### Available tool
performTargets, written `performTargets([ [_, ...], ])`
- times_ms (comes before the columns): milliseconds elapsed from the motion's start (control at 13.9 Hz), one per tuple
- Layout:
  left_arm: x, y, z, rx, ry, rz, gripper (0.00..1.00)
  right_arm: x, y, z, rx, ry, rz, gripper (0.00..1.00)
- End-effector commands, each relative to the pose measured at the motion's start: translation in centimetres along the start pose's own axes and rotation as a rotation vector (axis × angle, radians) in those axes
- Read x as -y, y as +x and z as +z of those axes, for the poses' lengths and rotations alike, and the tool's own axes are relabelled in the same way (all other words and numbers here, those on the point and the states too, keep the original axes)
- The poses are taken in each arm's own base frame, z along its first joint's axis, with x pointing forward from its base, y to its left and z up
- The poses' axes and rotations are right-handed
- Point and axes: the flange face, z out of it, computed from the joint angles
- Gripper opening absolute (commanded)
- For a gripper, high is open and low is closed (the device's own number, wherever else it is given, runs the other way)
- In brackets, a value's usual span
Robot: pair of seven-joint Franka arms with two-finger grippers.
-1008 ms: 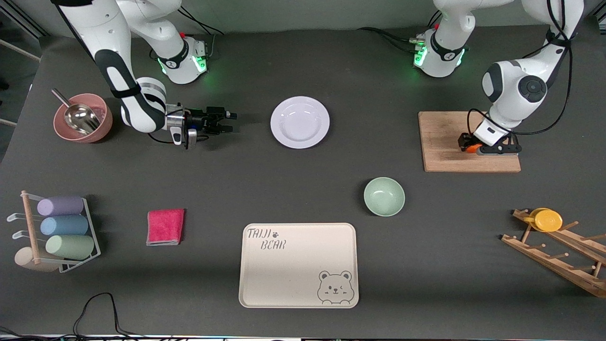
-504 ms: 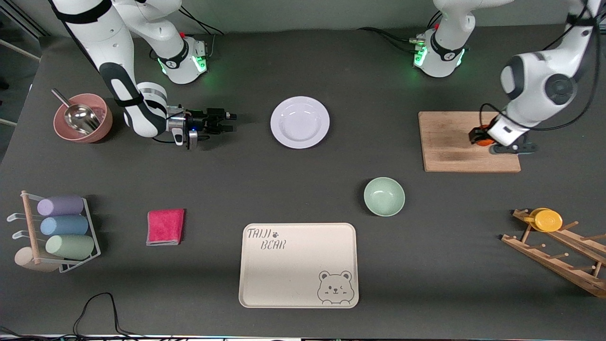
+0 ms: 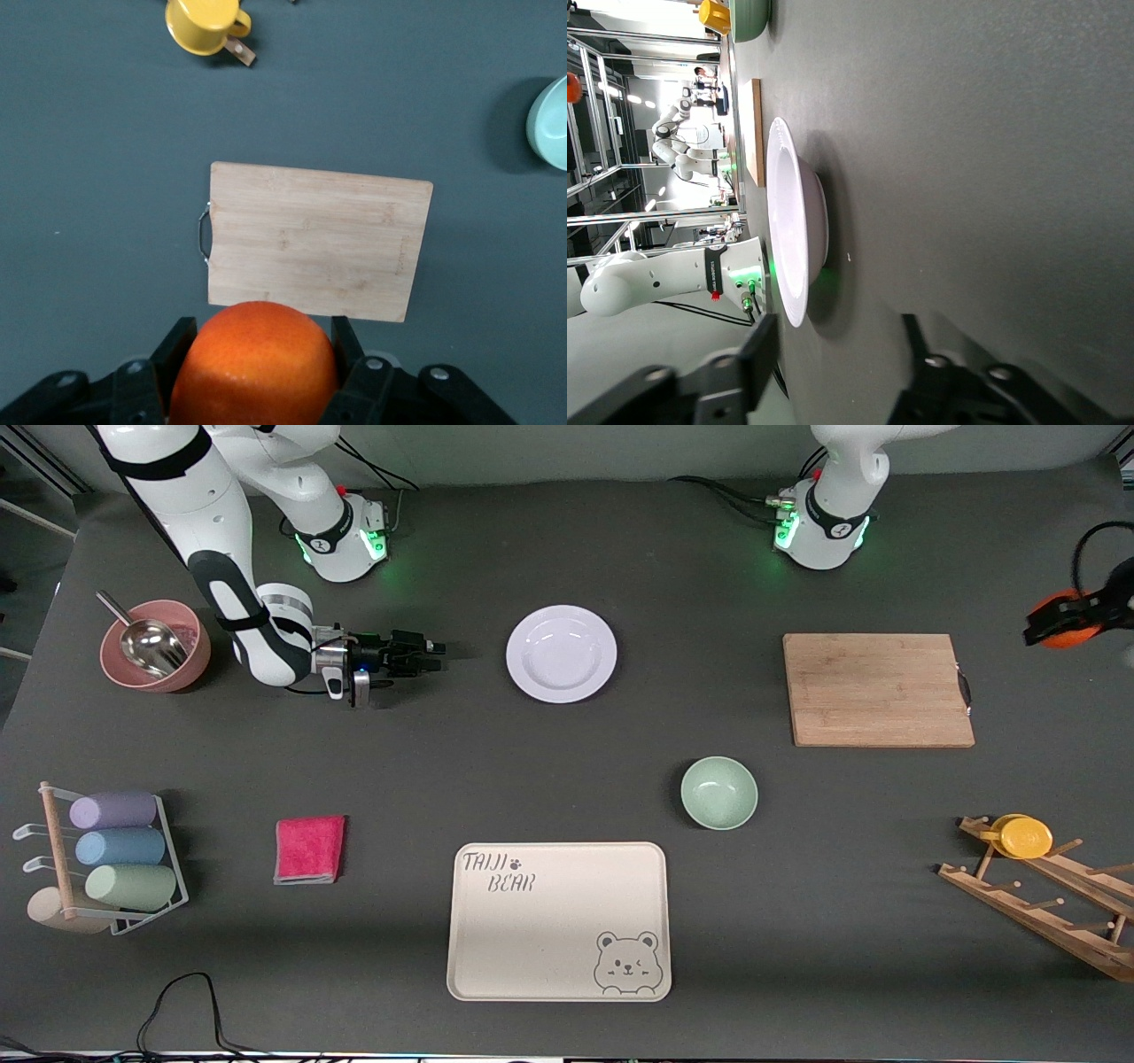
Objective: Place orange and plate with both arms
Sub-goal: 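Lift the orange with the left gripper off the cutting board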
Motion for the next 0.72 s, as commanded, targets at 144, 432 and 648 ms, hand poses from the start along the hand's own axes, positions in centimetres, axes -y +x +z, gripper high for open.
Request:
performTargets([
  [144, -0.8, 2.6, -1.3, 0.041, 0.010, 0.008, 0.00, -0.5, 0.2, -0.1, -0.027, 0.013, -0.017, 0.39],
  [432, -1.2, 3.0, -0.3, 0.061, 0.009, 0.018, 0.00, -0.8, 0.0, 0.0, -0.024, 0.011, -0.017, 0.39],
  [648, -4.8, 4.0, 0.6, 0.069, 0.014, -0.007, 0.00, -1.4, -0.2, 0.1, -0.018, 0.007, -0.040, 0.39],
])
